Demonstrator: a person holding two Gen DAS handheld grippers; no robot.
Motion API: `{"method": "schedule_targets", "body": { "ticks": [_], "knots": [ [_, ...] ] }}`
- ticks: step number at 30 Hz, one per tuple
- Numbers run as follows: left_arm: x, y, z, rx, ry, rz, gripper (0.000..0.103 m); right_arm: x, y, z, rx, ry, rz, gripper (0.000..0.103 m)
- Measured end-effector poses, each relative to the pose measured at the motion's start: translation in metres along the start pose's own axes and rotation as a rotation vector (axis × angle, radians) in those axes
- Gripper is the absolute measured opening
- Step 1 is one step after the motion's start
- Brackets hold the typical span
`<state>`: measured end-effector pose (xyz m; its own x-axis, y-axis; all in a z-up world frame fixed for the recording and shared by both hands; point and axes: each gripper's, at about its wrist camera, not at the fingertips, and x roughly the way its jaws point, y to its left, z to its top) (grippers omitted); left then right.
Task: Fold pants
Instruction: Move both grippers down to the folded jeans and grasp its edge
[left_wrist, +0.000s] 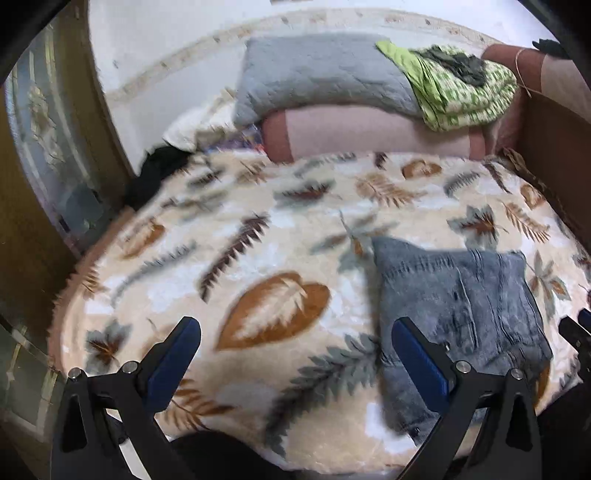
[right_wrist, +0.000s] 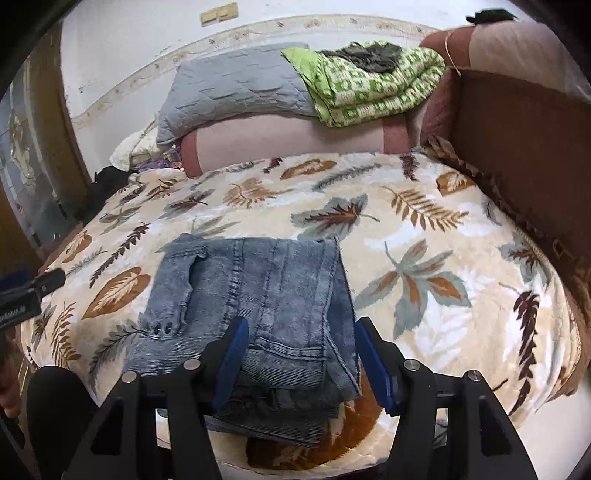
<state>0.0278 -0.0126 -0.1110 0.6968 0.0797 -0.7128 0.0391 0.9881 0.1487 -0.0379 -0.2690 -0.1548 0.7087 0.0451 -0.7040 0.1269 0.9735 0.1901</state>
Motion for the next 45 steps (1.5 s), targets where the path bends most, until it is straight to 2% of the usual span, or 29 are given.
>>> {"method": "schedule_targets", "body": {
  "ticks": [2, 6, 12, 16, 21, 25, 28, 30, 32, 34, 36, 37, 40, 43, 45],
  "knots": [
    [0.015, -0.002, -0.008, -0.003, 0.068, -0.056, 0.103, 0.006, -0.007, -0.002, 0.019, 0.022, 0.005, 0.064],
    [0.04, -0.009, -0.024, 0.005, 0.166, -0.093, 0.103, 0.021, -0.029, -0.009, 0.085, 0.083, 0.028, 0.064],
    [0.056, -0.016, -0.036, 0.004, 0.225, -0.153, 0.103, 0.044, -0.056, -0.017, 0.186, 0.17, 0.073, 0.064],
    [0.065, -0.023, -0.034, 0.0, 0.256, -0.199, 0.103, 0.055, -0.062, -0.013, 0.217, 0.191, 0.11, 0.064],
    [0.072, -0.03, -0.021, 0.005, 0.25, -0.199, 0.103, 0.06, -0.067, 0.0, 0.228, 0.167, 0.12, 0.064],
    [0.076, -0.036, -0.025, 0.023, 0.273, -0.197, 0.103, 0.057, -0.061, 0.001, 0.219, 0.147, 0.152, 0.064],
    [0.08, -0.044, -0.038, 0.066, 0.288, -0.175, 0.103, 0.05, -0.042, -0.001, 0.153, 0.109, 0.172, 0.064],
    [0.078, -0.046, -0.043, 0.078, 0.271, -0.159, 0.103, 0.049, -0.026, -0.004, 0.097, 0.102, 0.172, 0.064],
    [0.076, -0.047, -0.045, 0.08, 0.257, -0.149, 0.103, 0.053, -0.013, -0.008, 0.048, 0.122, 0.187, 0.064],
    [0.077, -0.05, -0.049, 0.096, 0.254, -0.135, 0.103, 0.061, 0.0, -0.017, -0.027, 0.15, 0.135, 0.063],
    [0.078, -0.055, -0.058, 0.125, 0.241, -0.113, 0.103, 0.072, 0.008, -0.027, -0.084, 0.226, 0.092, 0.063],
    [0.078, -0.057, -0.061, 0.135, 0.226, -0.106, 0.103, 0.073, 0.01, -0.03, -0.097, 0.229, 0.079, 0.063],
    [0.077, -0.06, -0.07, 0.141, 0.178, -0.087, 0.103, 0.07, 0.012, -0.031, -0.107, 0.23, 0.071, 0.063],
    [0.078, -0.053, -0.059, 0.136, 0.226, -0.126, 0.103, 0.066, 0.001, -0.023, -0.053, 0.258, 0.125, 0.064],
    [0.073, -0.044, -0.048, 0.122, 0.214, -0.136, 0.103, 0.058, -0.018, -0.014, 0.013, 0.24, 0.17, 0.064]
  ]
}}
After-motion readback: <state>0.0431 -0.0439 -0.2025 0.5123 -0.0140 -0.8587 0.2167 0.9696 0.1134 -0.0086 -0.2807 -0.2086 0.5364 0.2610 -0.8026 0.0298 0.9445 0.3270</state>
